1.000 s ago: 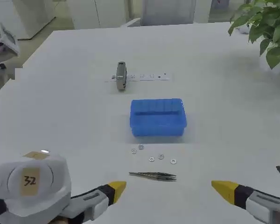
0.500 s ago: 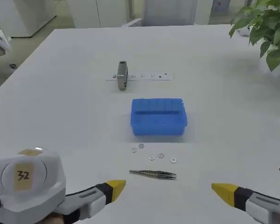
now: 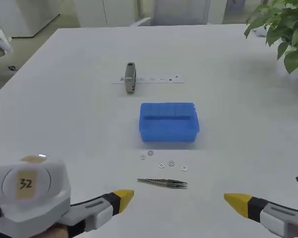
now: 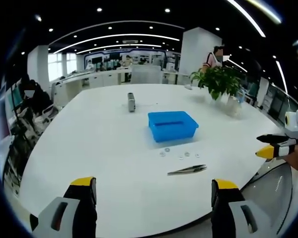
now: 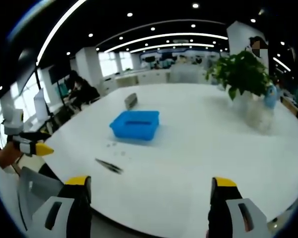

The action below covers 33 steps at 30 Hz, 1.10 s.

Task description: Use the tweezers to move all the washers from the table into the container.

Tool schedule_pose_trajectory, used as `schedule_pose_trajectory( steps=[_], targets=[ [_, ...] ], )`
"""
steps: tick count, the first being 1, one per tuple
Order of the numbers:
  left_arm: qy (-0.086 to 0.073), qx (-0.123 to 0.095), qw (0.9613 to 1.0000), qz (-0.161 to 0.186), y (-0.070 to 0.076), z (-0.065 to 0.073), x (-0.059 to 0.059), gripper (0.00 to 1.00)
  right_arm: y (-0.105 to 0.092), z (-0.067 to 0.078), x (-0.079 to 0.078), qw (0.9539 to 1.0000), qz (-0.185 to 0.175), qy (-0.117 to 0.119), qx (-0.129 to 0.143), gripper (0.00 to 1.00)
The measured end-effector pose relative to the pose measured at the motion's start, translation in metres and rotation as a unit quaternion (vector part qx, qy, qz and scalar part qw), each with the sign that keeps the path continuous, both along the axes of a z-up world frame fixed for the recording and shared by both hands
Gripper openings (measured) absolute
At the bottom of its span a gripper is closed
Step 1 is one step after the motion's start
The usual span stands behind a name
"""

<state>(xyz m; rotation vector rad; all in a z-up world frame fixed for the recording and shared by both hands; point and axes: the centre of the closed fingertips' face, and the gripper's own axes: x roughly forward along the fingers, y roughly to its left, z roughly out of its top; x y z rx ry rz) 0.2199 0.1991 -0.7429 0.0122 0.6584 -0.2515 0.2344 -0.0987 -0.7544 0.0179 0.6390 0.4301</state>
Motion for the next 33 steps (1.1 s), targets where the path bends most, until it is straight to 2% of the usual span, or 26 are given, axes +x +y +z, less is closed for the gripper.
schedule_pose_trajectory(
  steps=[10, 14, 18, 22, 26, 30, 33],
  targets=[
    [0.000, 0.000, 0.9999, -0.011, -0.005, 0.001, 0.001, 0.95, 0.009, 0.002, 0.006, 0.9998, 0.018, 0.002, -0.001, 0.99],
    [0.005, 0.001, 0.9998, -0.019, -0.010, -0.003, 0.003, 0.93, 0.015, -0.001, 0.008, 0.9995, 0.030, 0.007, -0.005, 0.99],
    [0.016, 0.008, 0.9992, -0.036, -0.016, -0.007, 0.005, 0.90, 0.024, -0.005, 0.010, 0.9989, 0.045, 0.015, -0.008, 0.98],
    [0.022, 0.011, 0.9985, -0.048, -0.019, -0.009, 0.010, 0.87, 0.031, -0.006, 0.014, 0.9983, 0.055, 0.017, -0.011, 0.97],
    [0.022, 0.013, 0.9978, -0.061, -0.024, -0.012, 0.020, 0.85, 0.035, -0.007, 0.018, 0.9980, 0.059, 0.017, -0.011, 0.96],
    [0.026, 0.023, 0.9945, -0.099, -0.034, -0.017, 0.028, 0.77, 0.040, -0.008, 0.024, 0.9978, 0.064, 0.018, -0.006, 0.94],
    [0.036, 0.029, 0.9884, -0.144, -0.044, -0.026, 0.035, 0.68, 0.047, -0.011, 0.025, 0.9968, 0.076, 0.023, -0.009, 0.92]
  ],
)
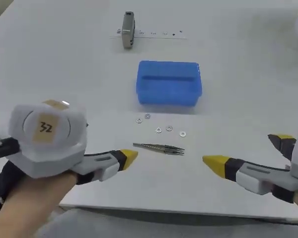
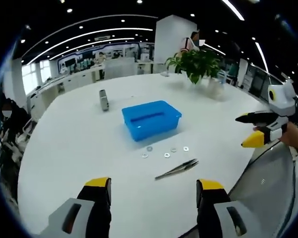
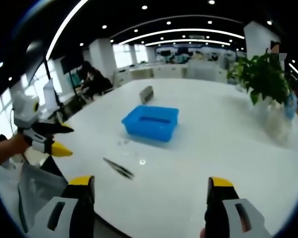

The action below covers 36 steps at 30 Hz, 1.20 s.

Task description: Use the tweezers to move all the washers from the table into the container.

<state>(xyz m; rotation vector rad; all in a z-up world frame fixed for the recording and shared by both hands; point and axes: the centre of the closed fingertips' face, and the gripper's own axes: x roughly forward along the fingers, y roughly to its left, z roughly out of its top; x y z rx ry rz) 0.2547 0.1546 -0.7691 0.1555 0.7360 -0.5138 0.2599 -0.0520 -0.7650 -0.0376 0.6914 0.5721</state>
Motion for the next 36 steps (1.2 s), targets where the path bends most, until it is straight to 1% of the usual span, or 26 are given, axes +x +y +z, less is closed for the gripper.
schedule_pose_trajectory(
  steps=[1, 2, 3, 4, 5, 7, 9, 11, 14, 15, 18, 19, 20, 21, 23, 24, 25, 26, 28, 29, 30, 32, 33, 34, 35, 36],
  targets=[
    [0.002, 0.001, 1.0000, -0.009, -0.002, -0.003, 0.003, 0.66, 0.001, -0.001, 0.001, 1.0000, 0.002, 0.001, -0.002, 0.91],
    [0.009, 0.001, 0.9996, -0.028, -0.005, -0.007, 0.005, 0.61, 0.001, -0.002, 0.001, 1.0000, 0.003, 0.002, -0.003, 0.91],
    [0.015, 0.000, 0.9992, -0.037, -0.007, -0.010, 0.005, 0.56, 0.002, -0.004, 0.002, 1.0000, 0.006, 0.004, -0.005, 0.91],
    [0.014, -0.002, 0.9987, -0.048, -0.008, -0.014, 0.010, 0.52, 0.003, -0.006, 0.003, 0.9999, 0.008, 0.006, -0.006, 0.90],
    [0.019, -0.005, 0.9982, -0.056, -0.010, -0.017, 0.013, 0.46, 0.003, -0.007, 0.004, 0.9999, 0.009, 0.009, -0.006, 0.90],
    [0.026, -0.002, 0.9971, -0.072, -0.011, -0.024, 0.019, 0.40, 0.006, -0.010, 0.004, 0.9998, 0.013, 0.014, -0.006, 0.90],
    [0.036, 0.008, 0.9945, -0.098, -0.012, -0.032, 0.021, 0.33, 0.007, -0.012, 0.005, 0.9997, 0.016, 0.018, -0.009, 0.89],
    [0.041, 0.014, 0.9906, -0.130, -0.017, -0.041, 0.023, 0.25, 0.007, -0.015, 0.006, 0.9995, 0.019, 0.022, -0.010, 0.89],
    [0.059, 0.018, 0.9856, -0.157, -0.023, -0.056, 0.025, 0.19, 0.009, -0.020, 0.006, 0.9992, 0.024, 0.030, -0.010, 0.89],
    [0.059, 0.020, 0.9851, -0.160, -0.023, -0.059, 0.026, 0.18, 0.011, -0.022, 0.006, 0.9991, 0.025, 0.033, -0.010, 0.89],
    [0.063, 0.041, 0.9787, -0.191, -0.026, -0.070, 0.026, 0.18, 0.016, -0.026, 0.004, 0.9986, 0.033, 0.040, -0.013, 0.89],
    [0.068, 0.049, 0.9754, -0.204, -0.027, -0.075, 0.025, 0.17, 0.018, -0.027, 0.003, 0.9984, 0.036, 0.042, -0.015, 0.89],
    [0.065, 0.056, 0.9744, -0.208, -0.027, -0.077, 0.027, 0.17, 0.020, -0.027, 0.003, 0.9982, 0.038, 0.043, -0.016, 0.89],
    [0.057, 0.064, 0.9707, -0.224, -0.029, -0.079, 0.029, 0.16, 0.022, -0.028, 0.003, 0.9981, 0.040, 0.045, -0.016, 0.89],
    [0.044, 0.068, 0.9679, -0.238, -0.031, -0.080, 0.031, 0.10, 0.025, -0.028, 0.002, 0.9978, 0.044, 0.047, -0.014, 0.88],
    [0.042, 0.069, 0.9679, -0.238, -0.032, -0.081, 0.033, 0.08, 0.027, -0.029, 0.002, 0.9977, 0.046, 0.048, -0.012, 0.88],
    [0.043, 0.071, 0.9655, -0.247, -0.033, -0.082, 0.032, 0.07, 0.028, -0.029, 0.003, 0.9975, 0.048, 0.050, -0.012, 0.88],
    [0.042, 0.081, 0.9608, -0.262, -0.033, -0.084, 0.031, 0.07, 0.030, -0.030, 0.003, 0.9973, 0.052, 0.051, -0.013, 0.88],
    [0.043, 0.096, 0.9552, -0.277, -0.032, -0.087, 0.030, 0.07, 0.034, -0.030, 0.004, 0.9969, 0.058, 0.051, -0.013, 0.88],
    [0.041, 0.098, 0.9548, -0.278, -0.032, -0.087, 0.030, 0.07, 0.035, -0.030, 0.004, 0.9968, 0.060, 0.051, -0.013, 0.88],
    [0.041, 0.100, 0.9524, -0.285, -0.032, -0.088, 0.029, 0.06, 0.038, -0.030, 0.005, 0.9966, 0.063, 0.051, -0.012, 0.88],
    [0.038, 0.104, 0.9495, -0.293, -0.033, -0.089, 0.030, 0.04, 0.041, -0.030, 0.007, 0.9962, 0.070, 0.051, -0.012, 0.88],
    [0.038, 0.115, 0.9429, -0.310, -0.033, -0.091, 0.028, 0.02, 0.044, -0.031, 0.007, 0.9956, 0.077, 0.052, -0.011, 0.87],
    [0.038, 0.124, 0.9377, -0.322, -0.032, -0.092, 0.026, 0.01, 0.046, -0.031, 0.008, 0.9953, 0.081, 0.051, -0.011, 0.87],
    [0.025, 0.121, 0.9355, -0.331, -0.036, -0.090, 0.027, 0.00, 0.050, -0.030, 0.007, 0.9947, 0.089, 0.049, -0.012, 0.86],
    [0.031, 0.133, 0.9316, -0.337, -0.033, -0.091, 0.025, 0.00, 0.052, -0.030, 0.007, 0.9944, 0.094, 0.049, -0.011, 0.85]
  ],
)
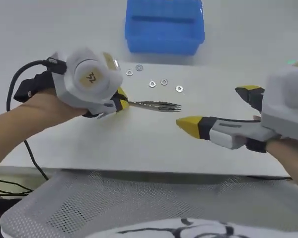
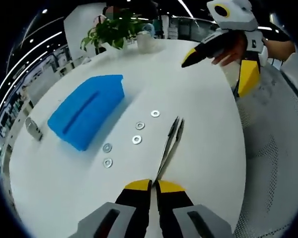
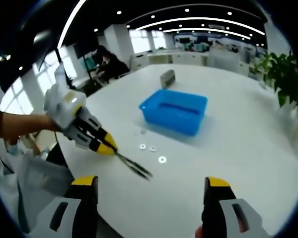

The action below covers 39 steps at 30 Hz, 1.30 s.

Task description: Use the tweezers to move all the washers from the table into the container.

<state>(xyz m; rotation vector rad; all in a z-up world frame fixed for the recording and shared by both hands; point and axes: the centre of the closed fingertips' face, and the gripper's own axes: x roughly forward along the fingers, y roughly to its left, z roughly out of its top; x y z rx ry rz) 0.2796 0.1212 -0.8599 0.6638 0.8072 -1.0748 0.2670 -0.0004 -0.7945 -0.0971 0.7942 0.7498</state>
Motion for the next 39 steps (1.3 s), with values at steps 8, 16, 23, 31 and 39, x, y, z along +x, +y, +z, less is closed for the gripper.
schedule_pose_trajectory(
  steps=[8, 16, 23, 31, 39],
  targets=[
    [-0.009, 0.000, 0.9997, -0.024, -0.004, 0.018, -0.008, 0.00, 0.032, -0.003, -0.007, 0.9928, 0.111, -0.028, -0.035, 0.67],
    [-0.033, -0.033, 0.9987, -0.019, -0.014, 0.063, -0.009, 0.00, 0.063, -0.025, -0.004, 0.9751, 0.204, -0.050, -0.071, 0.49],
    [-0.052, -0.047, 0.9972, -0.028, -0.022, 0.087, -0.007, 0.00, 0.077, -0.032, 0.014, 0.9660, 0.232, -0.085, -0.077, 0.31],
    [-0.068, -0.052, 0.9949, -0.054, -0.030, 0.103, -0.004, 0.00, 0.090, -0.028, 0.031, 0.9584, 0.259, -0.102, -0.061, 0.09],
    [-0.074, -0.051, 0.9941, -0.060, -0.028, 0.113, 0.009, 0.00, 0.108, -0.018, 0.037, 0.9518, 0.286, -0.107, -0.028, 0.07]
  ],
)
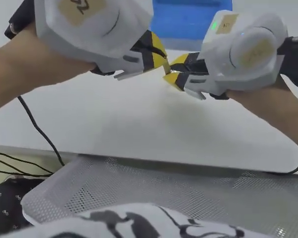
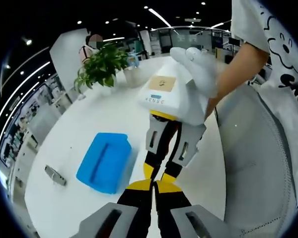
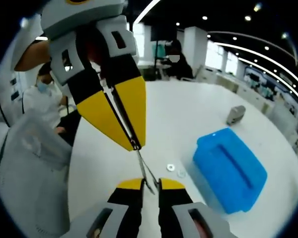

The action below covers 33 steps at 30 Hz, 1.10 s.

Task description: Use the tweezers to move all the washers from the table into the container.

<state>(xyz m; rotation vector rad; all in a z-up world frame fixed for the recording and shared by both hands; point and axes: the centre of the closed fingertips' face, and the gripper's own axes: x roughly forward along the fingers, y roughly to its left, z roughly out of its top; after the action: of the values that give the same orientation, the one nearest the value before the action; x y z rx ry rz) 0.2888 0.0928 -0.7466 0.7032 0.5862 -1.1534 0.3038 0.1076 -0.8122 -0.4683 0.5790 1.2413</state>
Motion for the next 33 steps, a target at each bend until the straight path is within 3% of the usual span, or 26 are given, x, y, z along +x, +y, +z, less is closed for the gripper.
schedule_pose_trajectory(
  steps=[4, 10, 19, 28, 33],
  targets=[
    [-0.006, 0.002, 1.0000, 0.007, 0.005, 0.006, 0.012, 0.00, 0.012, 0.007, 0.011, 0.9995, -0.006, 0.013, 0.028, 0.07],
    [-0.010, 0.009, 0.9997, 0.019, 0.015, 0.006, 0.028, 0.00, 0.023, 0.008, 0.022, 0.9990, -0.003, 0.017, 0.042, 0.07],
    [-0.016, 0.022, 0.9994, 0.021, 0.022, 0.001, 0.042, 0.00, 0.029, 0.002, 0.039, 0.9989, 0.000, 0.019, 0.044, 0.07],
    [-0.011, 0.028, 0.9993, 0.023, 0.025, -0.007, 0.047, 0.00, 0.033, -0.001, 0.033, 0.9991, 0.001, 0.021, 0.036, 0.07],
    [-0.006, 0.017, 0.9995, 0.024, 0.024, -0.007, 0.049, 0.00, 0.032, -0.003, 0.036, 0.9988, -0.003, 0.031, 0.037, 0.07]
  ],
)
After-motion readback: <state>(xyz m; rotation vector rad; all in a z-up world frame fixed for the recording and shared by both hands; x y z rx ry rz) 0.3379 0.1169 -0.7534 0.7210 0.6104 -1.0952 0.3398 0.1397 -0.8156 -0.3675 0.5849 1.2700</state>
